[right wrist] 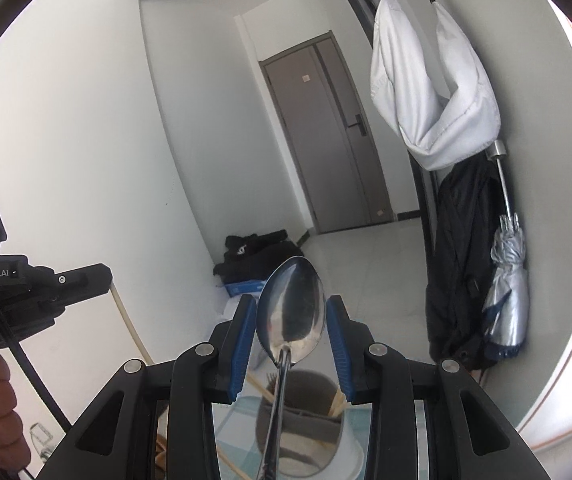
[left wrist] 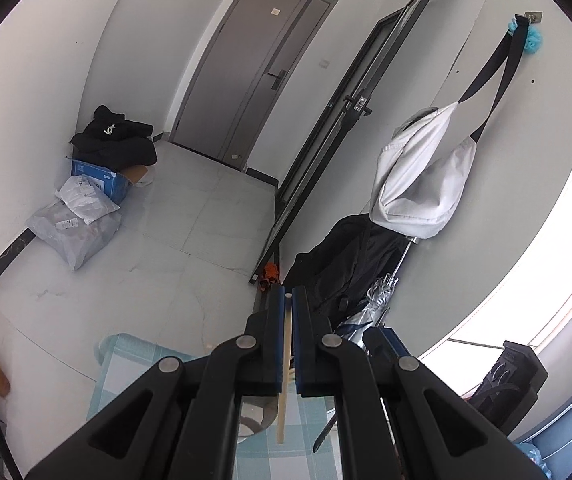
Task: Organize utensils
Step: 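Lower the spoon and chopstick down into the caddy compartments with both grippers, then open both grippers to release the spoon and chopstick into the caddy, then pull both open grippers back from the caddy, then lower the right gripper onto a remaining wooden chopstick and close it, then lift the chopstick with the right gripper while the left gripper lowers toward the last chopstick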
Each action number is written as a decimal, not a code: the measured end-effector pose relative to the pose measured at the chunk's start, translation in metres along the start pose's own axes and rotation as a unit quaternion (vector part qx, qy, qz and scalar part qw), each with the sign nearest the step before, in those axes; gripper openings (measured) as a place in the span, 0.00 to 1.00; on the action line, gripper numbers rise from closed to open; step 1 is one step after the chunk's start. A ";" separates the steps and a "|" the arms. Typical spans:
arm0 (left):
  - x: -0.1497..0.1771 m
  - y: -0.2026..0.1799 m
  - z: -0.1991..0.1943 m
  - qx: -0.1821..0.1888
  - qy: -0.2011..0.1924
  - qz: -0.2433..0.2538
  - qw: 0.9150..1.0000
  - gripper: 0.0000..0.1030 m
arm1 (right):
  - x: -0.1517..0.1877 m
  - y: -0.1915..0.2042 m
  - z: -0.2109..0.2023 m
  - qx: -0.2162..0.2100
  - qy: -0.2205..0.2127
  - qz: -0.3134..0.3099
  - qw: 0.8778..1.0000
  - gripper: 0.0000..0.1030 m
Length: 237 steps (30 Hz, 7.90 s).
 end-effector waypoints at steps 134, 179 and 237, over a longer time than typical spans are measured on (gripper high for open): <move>0.195 0.084 0.024 -0.176 0.034 -0.009 0.984 0.99 | 0.194 0.002 -0.039 0.079 0.160 -0.024 0.984 0.92; 0.168 0.165 0.028 -0.115 0.109 -0.185 0.970 0.99 | 0.238 0.036 0.139 0.070 0.419 -0.122 0.897 0.40; 0.176 0.218 -0.010 -0.136 0.056 -0.297 0.944 0.99 | 0.239 0.092 0.182 0.068 0.426 -0.189 0.882 0.12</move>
Point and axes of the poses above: each gripper's, at about its wrist camera, not at the fingertips, and z roughly the way its jaws point, y to its left, x to its underside, the point moved 1 cm from there along z, roughly the way its jaws point, and after that the axes turned 15 degrees about y, right-handed, at the moved point
